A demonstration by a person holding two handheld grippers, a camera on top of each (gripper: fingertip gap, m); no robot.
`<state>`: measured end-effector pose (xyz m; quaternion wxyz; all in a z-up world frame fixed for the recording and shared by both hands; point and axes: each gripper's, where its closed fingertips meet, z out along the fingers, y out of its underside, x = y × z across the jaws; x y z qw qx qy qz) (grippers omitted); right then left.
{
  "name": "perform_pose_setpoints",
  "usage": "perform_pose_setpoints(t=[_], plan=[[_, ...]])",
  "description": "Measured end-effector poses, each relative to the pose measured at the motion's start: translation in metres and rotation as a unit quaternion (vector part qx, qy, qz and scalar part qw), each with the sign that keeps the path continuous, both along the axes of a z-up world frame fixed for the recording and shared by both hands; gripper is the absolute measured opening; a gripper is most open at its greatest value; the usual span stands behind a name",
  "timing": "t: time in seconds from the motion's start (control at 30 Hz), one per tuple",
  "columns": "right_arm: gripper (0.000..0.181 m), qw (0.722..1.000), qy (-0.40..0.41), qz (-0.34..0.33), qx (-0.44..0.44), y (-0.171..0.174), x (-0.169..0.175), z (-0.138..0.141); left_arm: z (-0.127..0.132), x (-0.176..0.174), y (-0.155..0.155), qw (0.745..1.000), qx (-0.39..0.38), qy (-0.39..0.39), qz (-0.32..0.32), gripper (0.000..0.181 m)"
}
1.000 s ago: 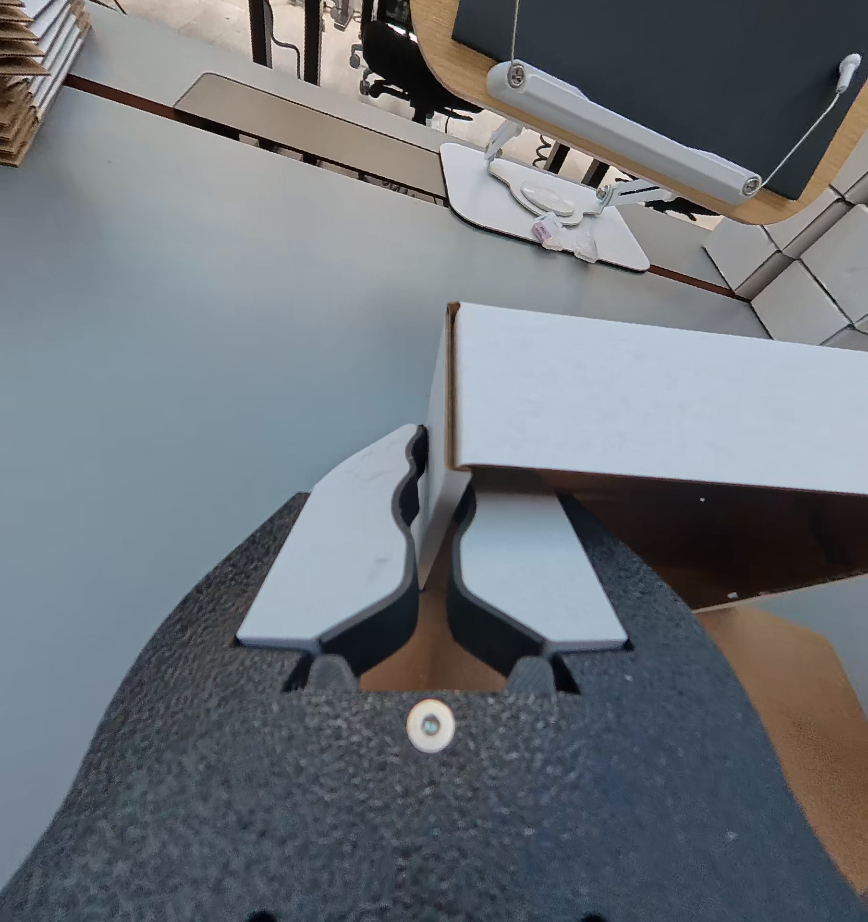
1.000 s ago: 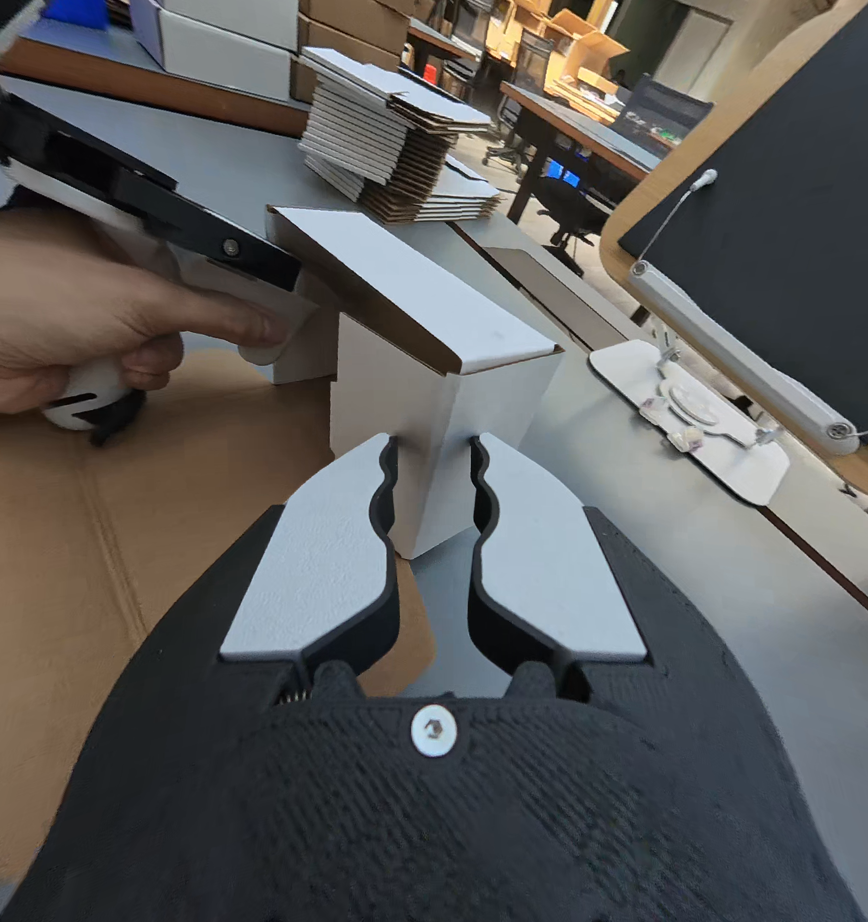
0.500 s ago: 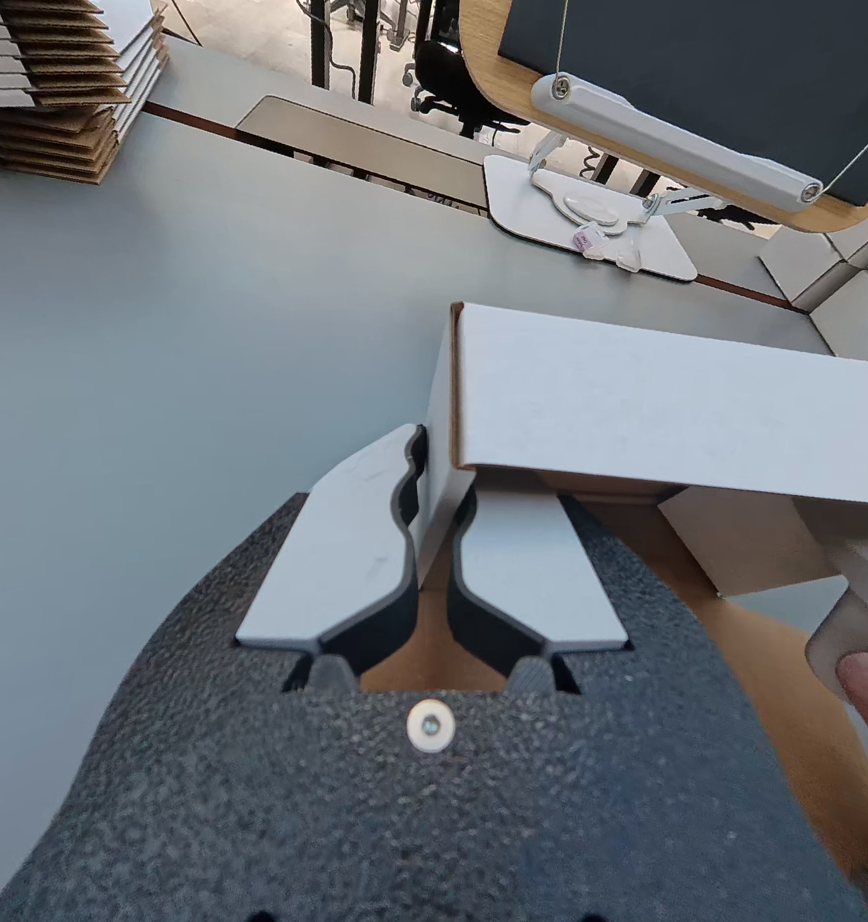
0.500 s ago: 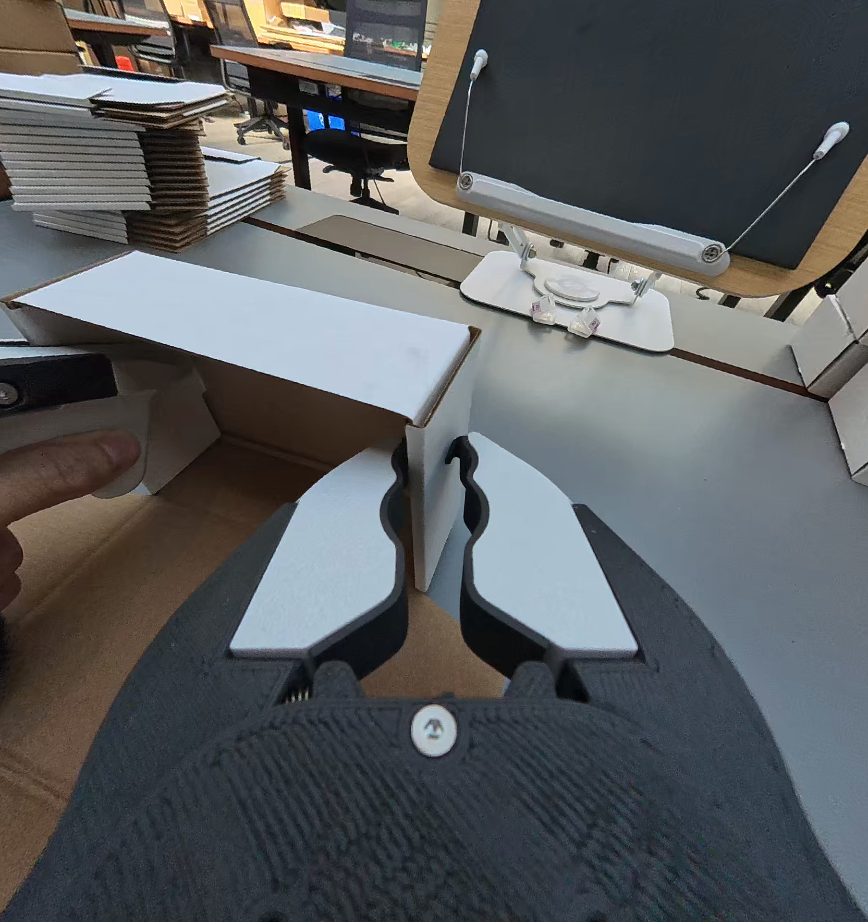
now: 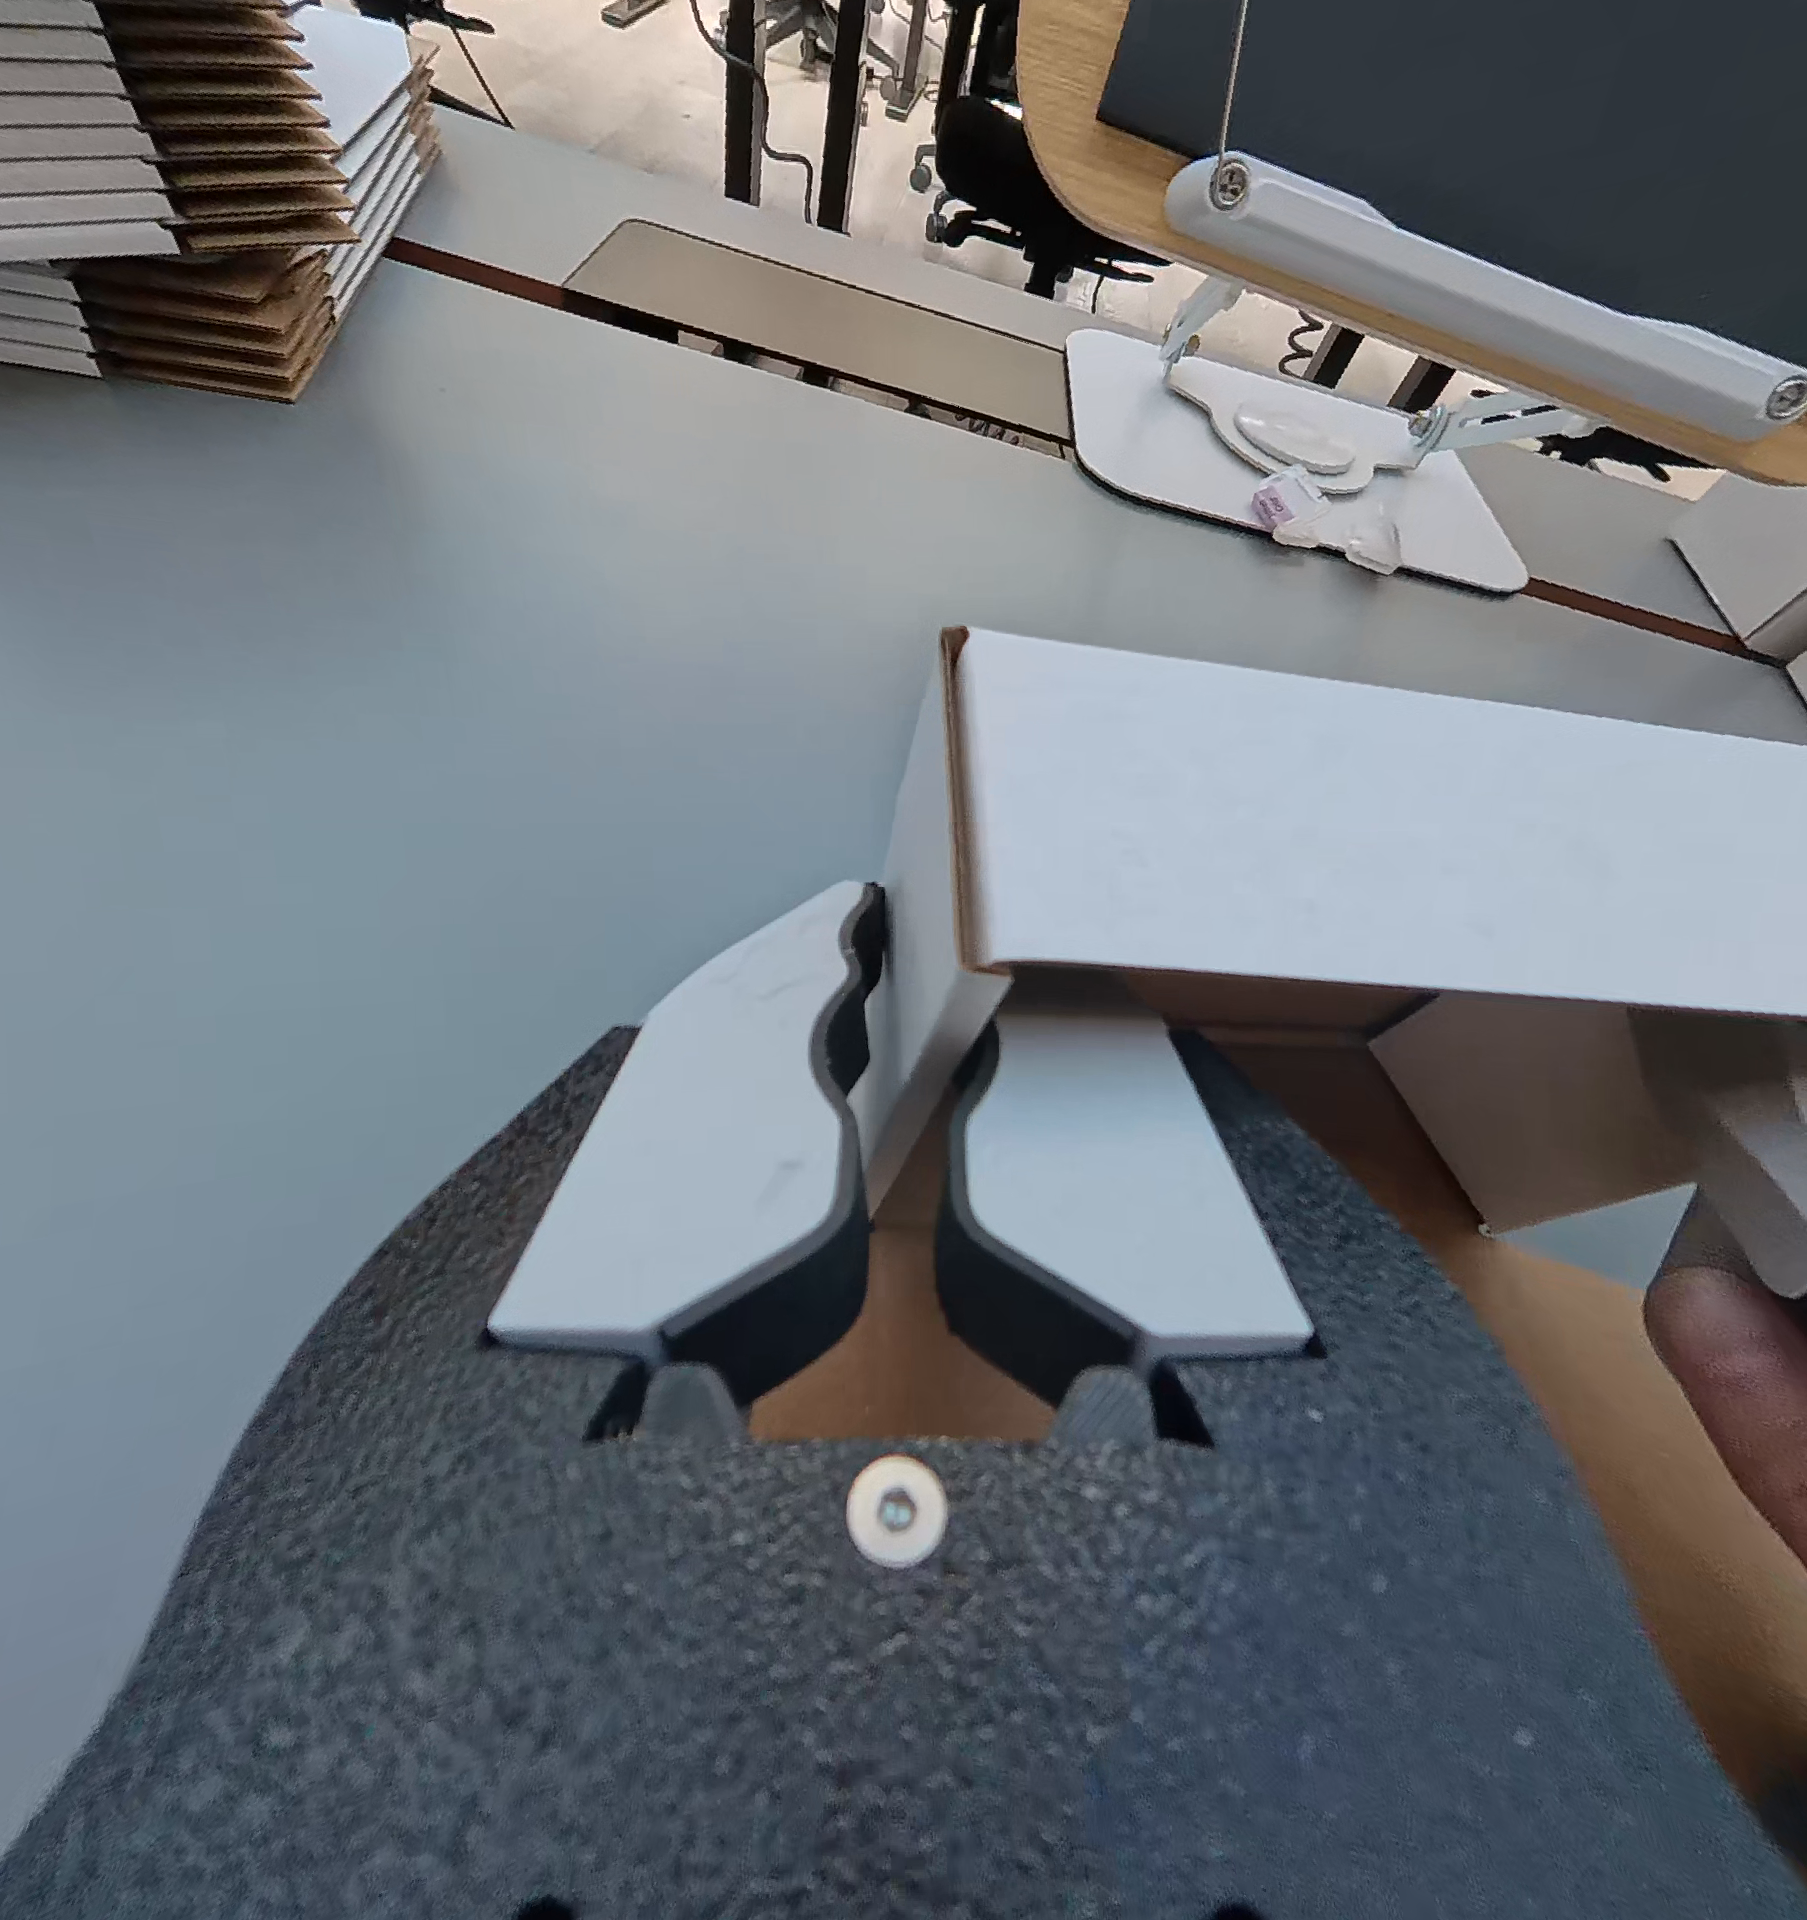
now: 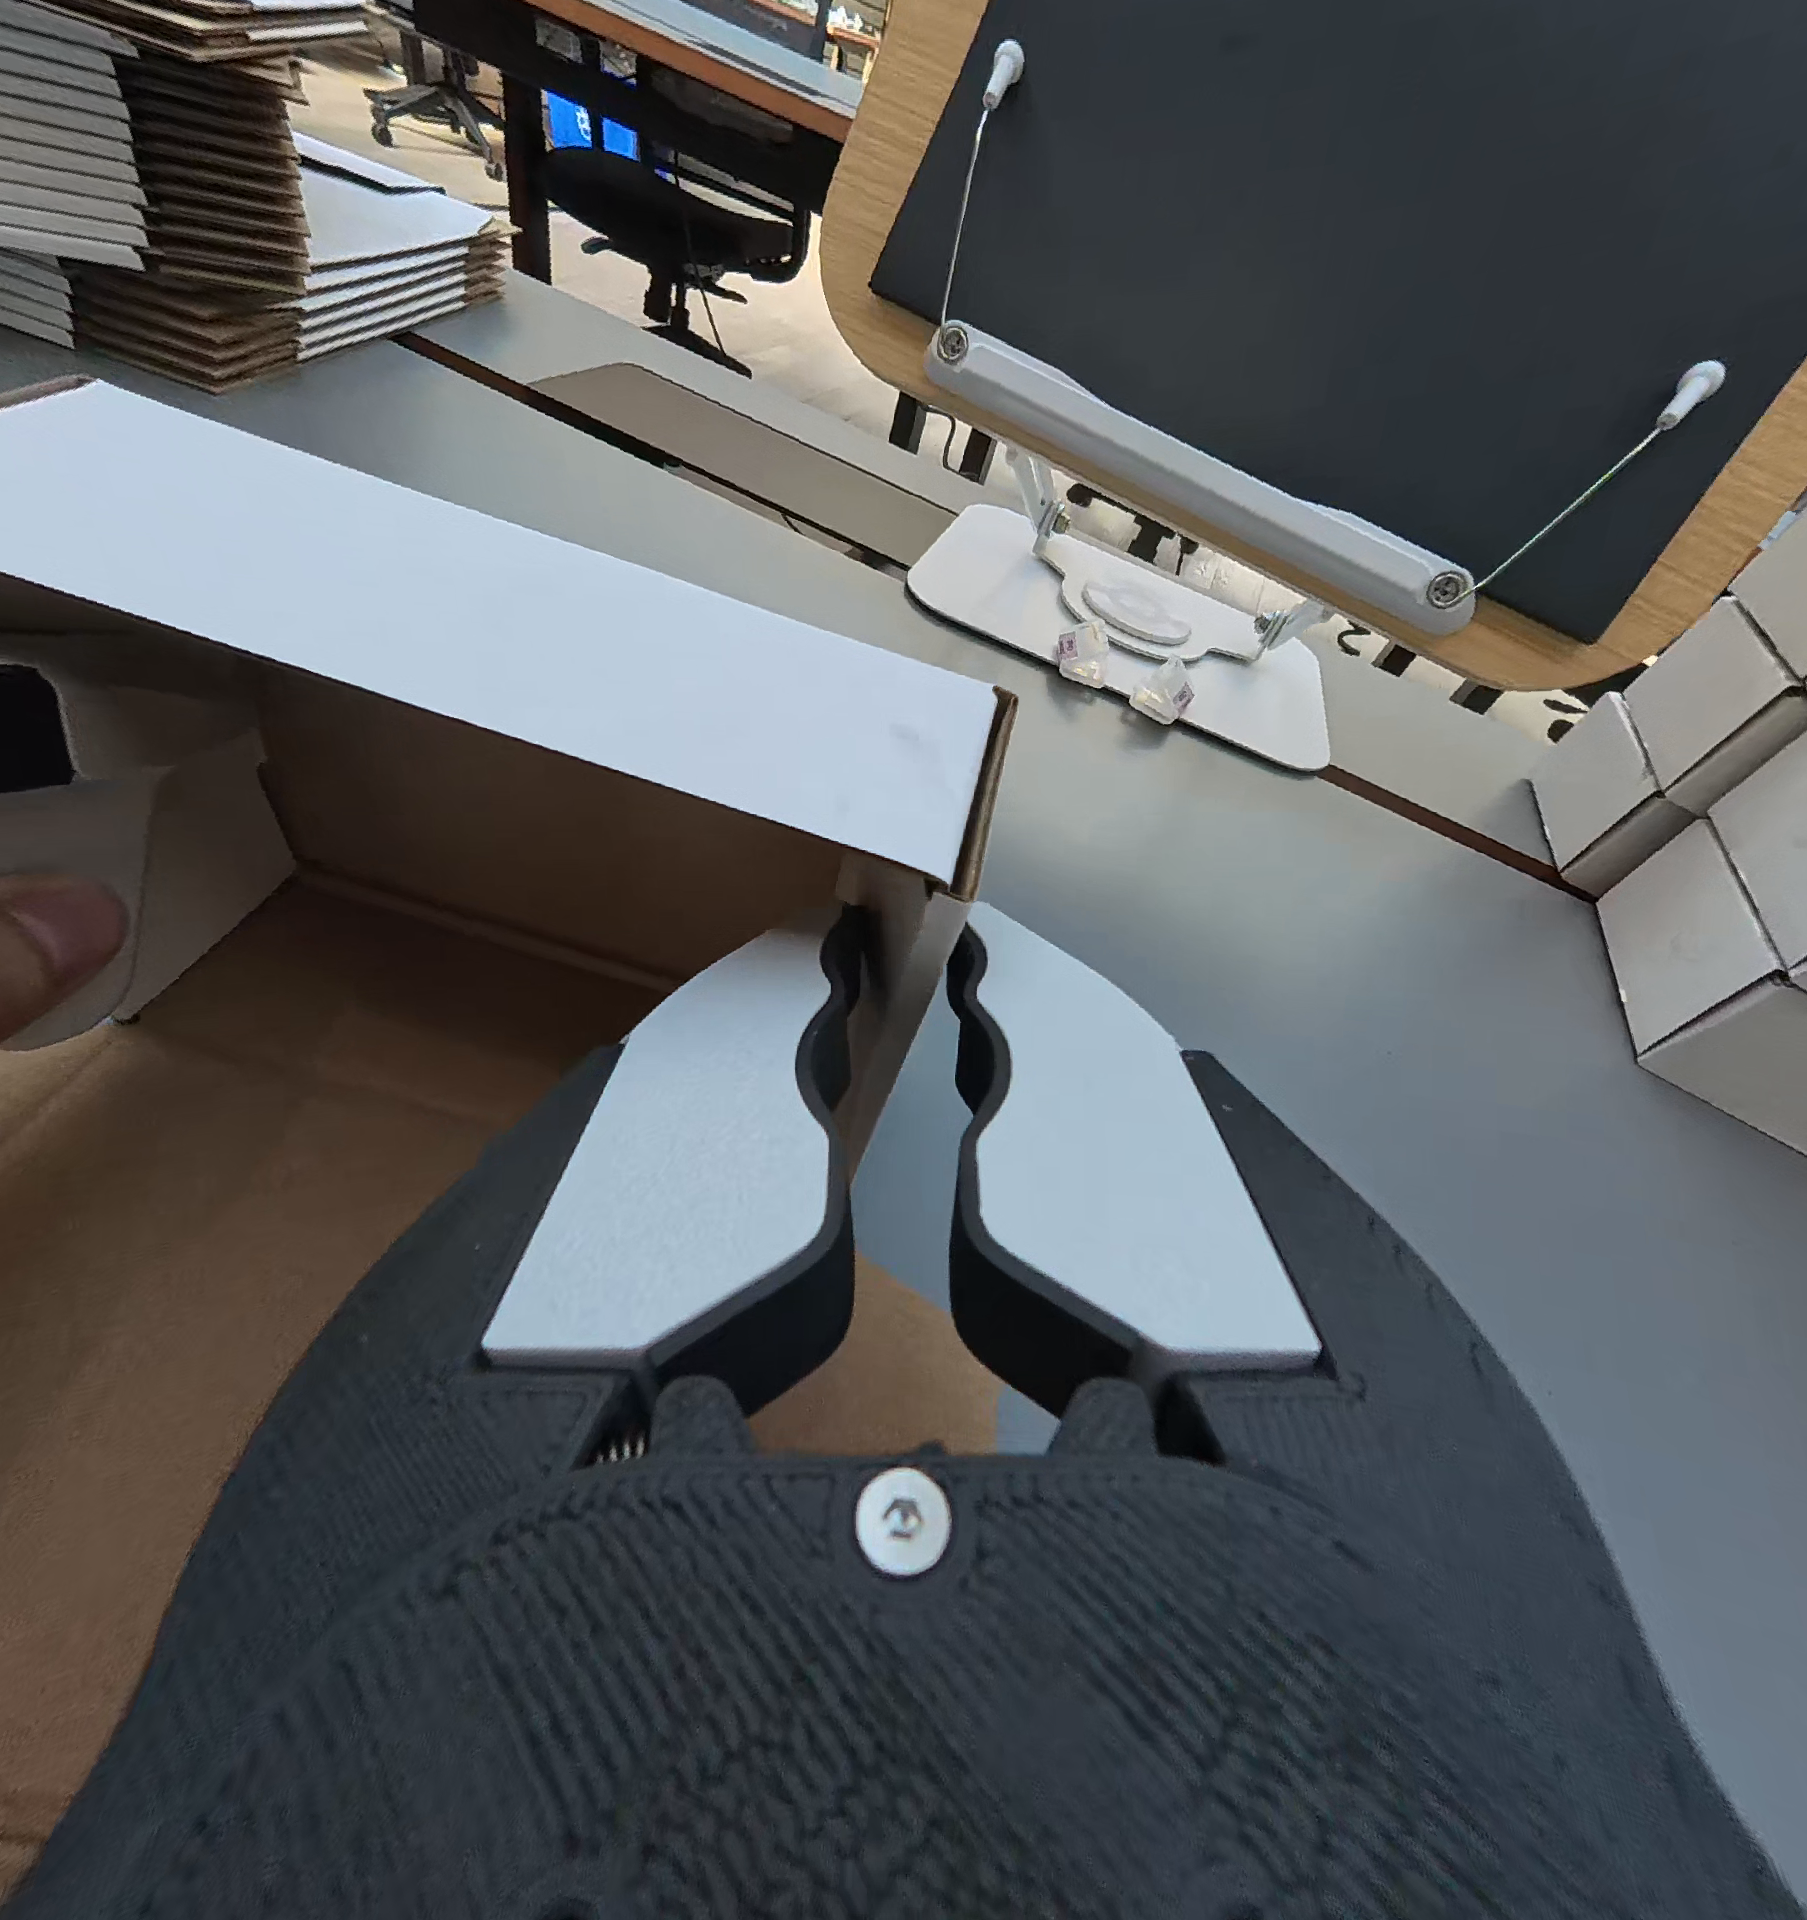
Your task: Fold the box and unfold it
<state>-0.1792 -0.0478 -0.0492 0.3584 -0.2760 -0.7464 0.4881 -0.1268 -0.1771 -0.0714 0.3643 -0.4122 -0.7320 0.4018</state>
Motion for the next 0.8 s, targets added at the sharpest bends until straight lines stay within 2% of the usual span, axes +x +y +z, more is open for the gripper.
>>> perform_pose_setpoints(t=[0.03,0.27,0.47,0.6,0.8], plan=[[0.017,1.0,0.003,-0.003,-0.002,-0.002,-0.003,0.0,0.0,-0.001,-0.001,1.0,0.001,0.0,0.006,0.01],[0.02,1.0,-0.006,-0.02,-0.022,-0.006,-0.015,0.0,0.0,-0.008,-0.005,0.999,-0.007,-0.005,0.037,0.009],[0.022,0.997,-0.06,0.001,-0.039,-0.009,-0.019,-0.008,0.0,-0.008,-0.005,0.999,-0.01,-0.007,0.039,0.008],[0.027,0.997,-0.071,-0.002,-0.007,-0.013,-0.022,-0.016,0.0,-0.008,-0.005,0.999,-0.014,-0.009,0.04,0.009],[0.023,0.998,-0.062,-0.01,0.01,-0.016,-0.026,-0.018,0.0,-0.008,-0.006,0.999,-0.006,-0.004,0.042,0.01]])
